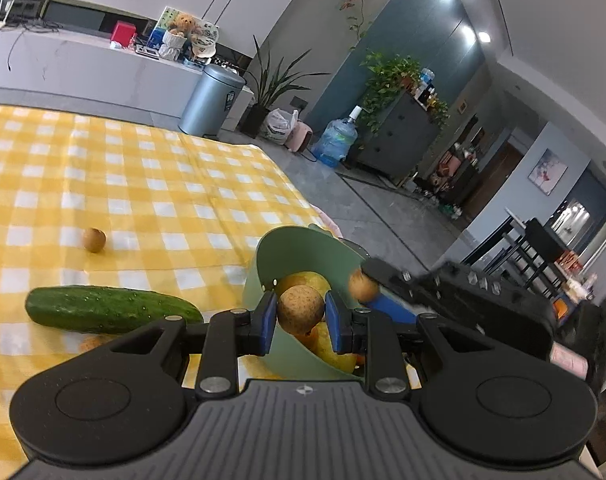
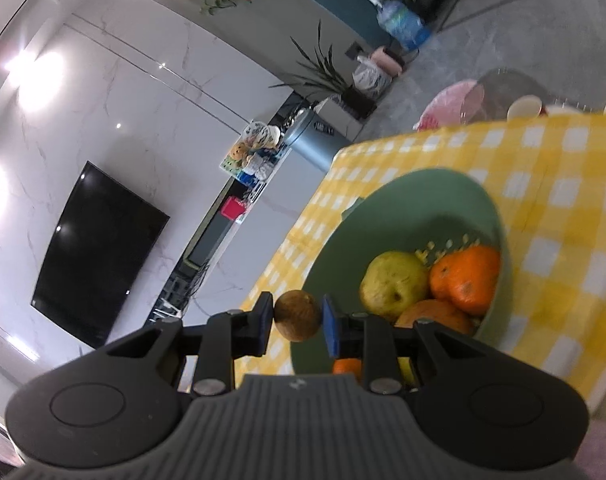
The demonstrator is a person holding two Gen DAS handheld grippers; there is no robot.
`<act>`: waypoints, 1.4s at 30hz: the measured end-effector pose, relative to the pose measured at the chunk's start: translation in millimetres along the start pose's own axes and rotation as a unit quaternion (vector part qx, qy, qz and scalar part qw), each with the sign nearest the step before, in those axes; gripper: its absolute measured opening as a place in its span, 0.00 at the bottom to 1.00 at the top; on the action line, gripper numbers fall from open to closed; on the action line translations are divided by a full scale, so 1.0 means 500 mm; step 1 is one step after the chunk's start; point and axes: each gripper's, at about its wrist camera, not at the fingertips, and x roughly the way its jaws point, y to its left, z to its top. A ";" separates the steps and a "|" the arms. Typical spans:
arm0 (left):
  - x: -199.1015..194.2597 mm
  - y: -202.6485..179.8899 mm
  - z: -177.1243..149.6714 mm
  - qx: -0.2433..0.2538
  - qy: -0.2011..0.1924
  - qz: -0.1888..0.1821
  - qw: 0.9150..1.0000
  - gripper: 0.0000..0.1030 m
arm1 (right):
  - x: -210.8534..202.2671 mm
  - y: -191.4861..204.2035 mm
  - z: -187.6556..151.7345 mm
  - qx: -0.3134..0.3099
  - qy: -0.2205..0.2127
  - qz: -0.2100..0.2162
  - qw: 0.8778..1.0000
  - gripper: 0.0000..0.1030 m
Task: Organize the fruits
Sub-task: 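Open the right tool to drop the kiwi into the colander, then open the left tool to drop the brown fruit into the colander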
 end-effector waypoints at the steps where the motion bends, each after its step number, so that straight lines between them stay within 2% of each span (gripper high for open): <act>1: 0.002 0.003 -0.005 -0.001 0.001 -0.004 1.000 0.28 | 0.011 0.002 0.003 0.002 0.002 0.001 1.000 0.22; 5: 0.014 0.014 -0.017 0.003 0.013 0.003 1.000 0.28 | 0.078 0.033 0.014 -0.041 0.013 -0.030 0.999 0.22; 7: 0.017 0.018 -0.017 0.000 0.015 0.003 1.000 0.28 | 0.096 0.030 0.016 -0.032 0.024 -0.040 0.998 0.24; 8: 0.017 0.019 -0.017 -0.002 0.015 -0.001 1.000 0.28 | 0.100 0.025 0.014 -0.025 0.027 -0.040 0.999 0.33; 9: 0.017 0.021 -0.018 -0.005 0.015 -0.006 1.000 0.28 | 0.102 0.020 0.012 -0.022 0.032 -0.040 0.998 0.49; 10: 0.017 0.023 -0.019 -0.008 0.016 -0.013 1.000 0.28 | 0.103 0.014 0.012 -0.020 0.035 -0.041 0.998 0.56; 11: 0.018 0.024 -0.020 -0.009 0.018 -0.019 1.000 0.28 | 0.099 0.009 0.011 -0.017 0.032 -0.046 0.998 0.58; 13: 0.019 0.021 -0.024 -0.006 0.021 -0.021 1.000 0.28 | 0.087 0.000 0.015 -0.011 0.024 -0.054 0.998 0.58; 18: 0.016 0.004 -0.034 0.013 0.021 -0.015 1.000 0.28 | 0.052 -0.022 0.023 0.024 -0.003 -0.043 0.999 0.58; 25: 0.013 -0.023 -0.031 0.011 0.017 -0.030 0.999 0.28 | -0.029 -0.025 0.026 0.035 -0.083 -0.028 0.996 0.63; 29: 0.014 -0.043 -0.029 0.033 0.008 -0.013 0.999 0.28 | -0.057 -0.025 0.034 0.034 -0.119 -0.024 0.992 0.63; 31: 0.021 -0.037 -0.030 0.031 0.016 -0.008 0.999 0.28 | -0.057 -0.031 0.039 0.043 -0.115 -0.017 0.992 0.63; 34: 0.035 -0.027 -0.041 0.046 0.050 -0.010 0.998 0.28 | -0.051 -0.044 0.040 0.059 -0.099 -0.012 0.993 0.63; 38: 0.053 -0.009 -0.063 0.064 0.100 -0.042 0.992 0.28 | -0.048 -0.049 0.040 0.072 -0.085 0.011 0.994 0.63; 39: 0.059 -0.009 -0.070 0.074 0.111 -0.041 0.990 0.31 | -0.048 -0.047 0.040 0.072 -0.084 0.016 0.994 0.63; 40: 0.066 -0.012 -0.078 0.089 0.120 -0.034 0.988 0.36 | -0.048 -0.042 0.040 0.070 -0.083 0.018 0.994 0.63; 42: 0.080 -0.022 -0.095 0.128 0.126 0.004 0.984 0.38 | -0.046 -0.038 0.039 0.064 -0.078 0.019 0.995 0.63</act>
